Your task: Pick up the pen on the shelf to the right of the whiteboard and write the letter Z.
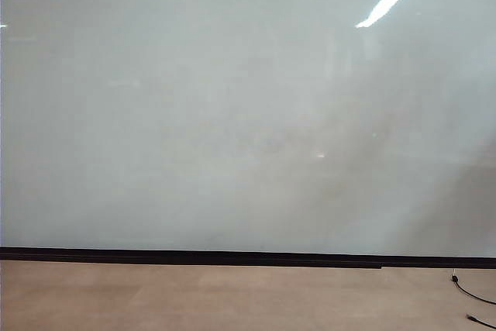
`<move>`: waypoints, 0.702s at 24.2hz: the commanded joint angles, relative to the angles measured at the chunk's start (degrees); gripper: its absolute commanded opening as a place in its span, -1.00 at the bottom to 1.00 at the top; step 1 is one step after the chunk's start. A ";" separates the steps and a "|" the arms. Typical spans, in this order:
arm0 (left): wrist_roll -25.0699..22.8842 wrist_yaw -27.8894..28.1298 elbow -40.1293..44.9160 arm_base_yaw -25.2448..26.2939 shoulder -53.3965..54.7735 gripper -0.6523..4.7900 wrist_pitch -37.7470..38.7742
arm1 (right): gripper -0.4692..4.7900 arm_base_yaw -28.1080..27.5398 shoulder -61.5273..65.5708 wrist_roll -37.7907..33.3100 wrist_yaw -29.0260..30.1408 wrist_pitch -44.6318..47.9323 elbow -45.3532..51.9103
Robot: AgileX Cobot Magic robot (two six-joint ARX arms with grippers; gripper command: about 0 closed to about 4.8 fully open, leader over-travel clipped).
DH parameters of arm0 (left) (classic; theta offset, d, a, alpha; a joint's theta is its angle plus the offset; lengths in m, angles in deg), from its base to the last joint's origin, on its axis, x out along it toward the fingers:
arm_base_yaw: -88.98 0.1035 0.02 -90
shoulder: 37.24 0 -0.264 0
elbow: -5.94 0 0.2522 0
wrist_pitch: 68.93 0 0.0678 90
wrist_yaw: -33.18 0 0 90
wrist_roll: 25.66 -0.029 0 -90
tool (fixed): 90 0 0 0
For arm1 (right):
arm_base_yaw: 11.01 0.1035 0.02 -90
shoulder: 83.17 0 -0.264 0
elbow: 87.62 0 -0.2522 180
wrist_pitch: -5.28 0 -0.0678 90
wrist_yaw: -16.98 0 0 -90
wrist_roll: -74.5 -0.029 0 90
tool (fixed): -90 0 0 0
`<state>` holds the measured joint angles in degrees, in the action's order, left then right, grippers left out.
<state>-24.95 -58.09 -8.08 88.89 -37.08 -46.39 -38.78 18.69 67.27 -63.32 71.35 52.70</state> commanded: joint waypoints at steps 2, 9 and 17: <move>-0.26 -0.02 -0.13 0.00 0.02 -0.78 -0.66 | -0.86 6.45 -9.11 -0.35 -15.58 0.94 7.28; -0.26 -0.02 -0.13 -0.02 0.02 -0.78 -0.63 | -0.86 32.57 -31.98 -0.26 -37.88 -7.93 22.43; -0.26 -0.02 -0.13 0.00 0.02 -0.78 -0.66 | -0.86 55.25 -36.35 0.42 -35.87 -17.53 18.84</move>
<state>-24.95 -58.09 -8.08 88.89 -37.06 -46.42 15.31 -17.48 67.34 -101.57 53.76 72.70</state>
